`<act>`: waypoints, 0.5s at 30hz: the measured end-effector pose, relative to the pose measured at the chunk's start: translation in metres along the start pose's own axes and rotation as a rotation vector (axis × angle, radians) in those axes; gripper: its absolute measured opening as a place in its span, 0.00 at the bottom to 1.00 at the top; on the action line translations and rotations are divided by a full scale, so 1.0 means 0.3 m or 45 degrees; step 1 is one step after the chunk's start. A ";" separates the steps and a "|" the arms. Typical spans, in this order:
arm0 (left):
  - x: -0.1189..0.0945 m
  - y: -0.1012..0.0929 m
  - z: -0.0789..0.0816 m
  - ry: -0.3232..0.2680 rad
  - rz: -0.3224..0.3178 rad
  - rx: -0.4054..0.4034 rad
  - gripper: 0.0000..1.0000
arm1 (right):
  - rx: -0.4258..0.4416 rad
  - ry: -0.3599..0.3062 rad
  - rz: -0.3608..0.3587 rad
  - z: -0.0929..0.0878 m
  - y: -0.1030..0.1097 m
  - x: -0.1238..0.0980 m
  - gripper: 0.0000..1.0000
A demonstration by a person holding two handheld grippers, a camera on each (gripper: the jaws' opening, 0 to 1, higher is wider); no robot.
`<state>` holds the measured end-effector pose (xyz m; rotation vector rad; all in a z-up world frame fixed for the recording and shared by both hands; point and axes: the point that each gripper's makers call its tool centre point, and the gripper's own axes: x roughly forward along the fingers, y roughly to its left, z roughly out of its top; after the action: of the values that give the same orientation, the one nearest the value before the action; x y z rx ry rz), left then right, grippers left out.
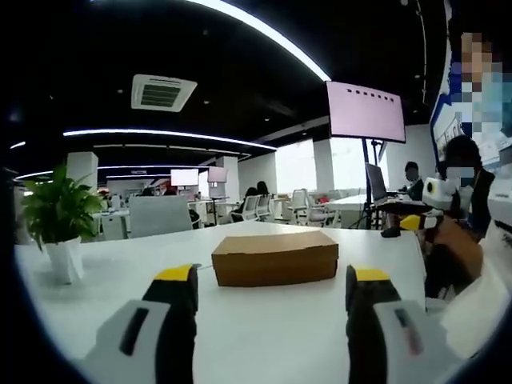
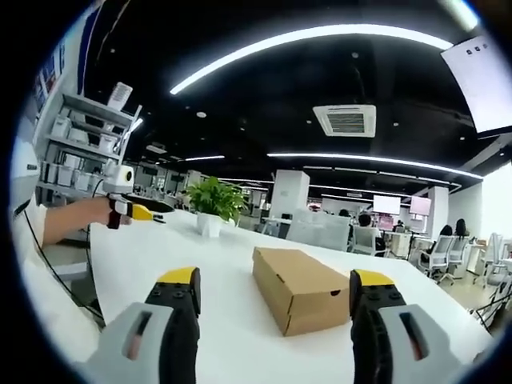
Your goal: Operate the shoe box by opening the lid, removing the specified soft item, and placing it in the target area until the item is outside and the box remains undamaged.
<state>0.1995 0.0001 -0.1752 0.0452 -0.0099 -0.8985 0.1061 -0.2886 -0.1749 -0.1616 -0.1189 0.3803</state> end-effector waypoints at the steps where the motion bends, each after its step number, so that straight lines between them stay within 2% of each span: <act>1: 0.002 0.001 -0.003 0.004 0.001 0.000 0.78 | 0.000 0.006 0.003 -0.002 0.000 0.001 0.78; 5: 0.019 0.026 -0.017 0.021 0.020 -0.009 0.75 | -0.023 0.032 -0.004 -0.010 -0.011 0.004 0.76; 9: 0.045 0.044 -0.011 0.007 0.024 -0.015 0.77 | -0.166 0.110 -0.032 -0.034 -0.027 0.008 0.75; 11: 0.057 0.040 -0.023 0.037 0.020 0.015 0.77 | -0.149 0.106 -0.041 -0.035 -0.026 0.013 0.74; 15: 0.068 0.033 -0.028 0.042 0.003 0.032 0.77 | -0.050 0.061 -0.047 -0.022 -0.036 0.011 0.73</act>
<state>0.2201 -0.0095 -0.1832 0.0837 0.0095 -0.8949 0.1140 -0.2981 -0.1791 -0.2068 -0.0818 0.3370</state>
